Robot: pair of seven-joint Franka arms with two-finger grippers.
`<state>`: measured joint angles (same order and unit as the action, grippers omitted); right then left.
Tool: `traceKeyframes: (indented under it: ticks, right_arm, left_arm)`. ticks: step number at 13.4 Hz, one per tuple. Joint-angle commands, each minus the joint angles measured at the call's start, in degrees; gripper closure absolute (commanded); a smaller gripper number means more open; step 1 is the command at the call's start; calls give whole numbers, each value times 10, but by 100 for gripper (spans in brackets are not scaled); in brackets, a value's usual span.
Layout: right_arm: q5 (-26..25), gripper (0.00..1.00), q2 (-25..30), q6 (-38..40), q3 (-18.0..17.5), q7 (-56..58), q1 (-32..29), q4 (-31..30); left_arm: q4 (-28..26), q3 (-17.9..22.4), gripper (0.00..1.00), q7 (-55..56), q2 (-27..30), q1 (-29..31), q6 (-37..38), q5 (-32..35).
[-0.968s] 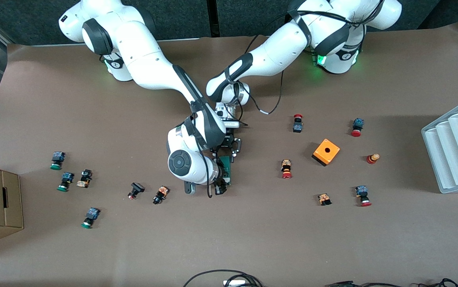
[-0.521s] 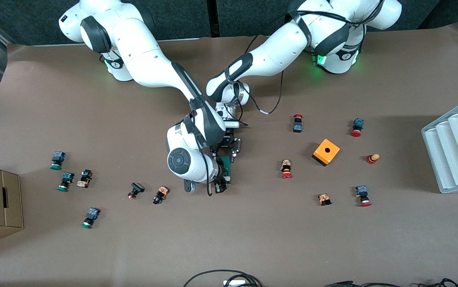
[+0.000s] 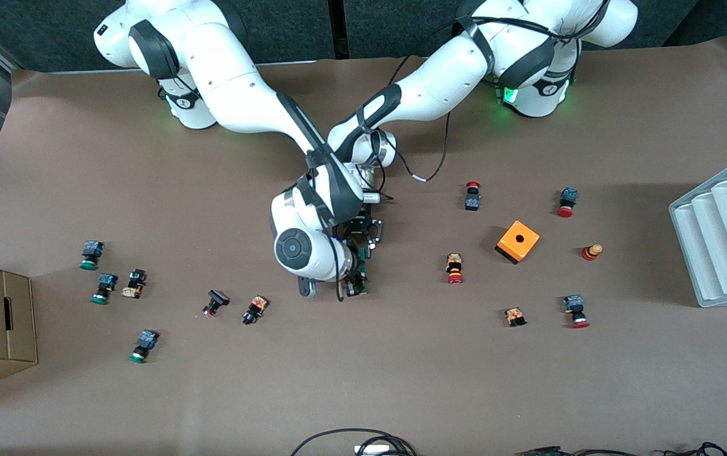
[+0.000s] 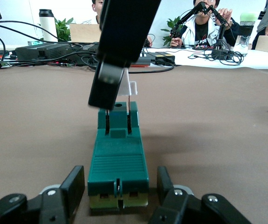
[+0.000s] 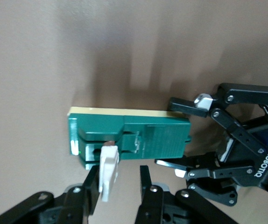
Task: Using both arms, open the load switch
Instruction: 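Flip the white lever over with the right gripper while the left gripper holds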
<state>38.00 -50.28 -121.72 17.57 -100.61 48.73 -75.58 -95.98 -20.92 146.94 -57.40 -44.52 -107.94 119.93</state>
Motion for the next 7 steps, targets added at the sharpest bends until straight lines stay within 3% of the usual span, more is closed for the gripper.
traceKeyframes:
  ticks: [1,7]
  right_arm:
    - [-15,60,19,6,-3,1,3,-23]
    - [-25,59,40,37,-3,14,-11,-23]
  left_arm:
    - [8,7,29,12,-9,-9,7,6]
    - [8,7,29,12,-9,-9,7,6]
